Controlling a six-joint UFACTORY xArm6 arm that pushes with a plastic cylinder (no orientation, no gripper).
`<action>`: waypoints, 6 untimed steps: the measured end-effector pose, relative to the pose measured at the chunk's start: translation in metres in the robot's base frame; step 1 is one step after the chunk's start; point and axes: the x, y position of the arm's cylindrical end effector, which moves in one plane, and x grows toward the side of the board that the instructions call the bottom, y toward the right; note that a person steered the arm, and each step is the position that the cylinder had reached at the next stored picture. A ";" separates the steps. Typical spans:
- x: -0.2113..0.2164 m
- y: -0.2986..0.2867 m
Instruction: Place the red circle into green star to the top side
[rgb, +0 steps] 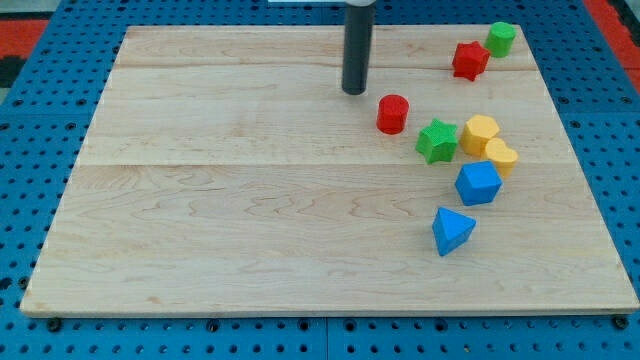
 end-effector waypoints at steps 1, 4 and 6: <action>0.039 0.012; 0.002 0.077; 0.027 0.087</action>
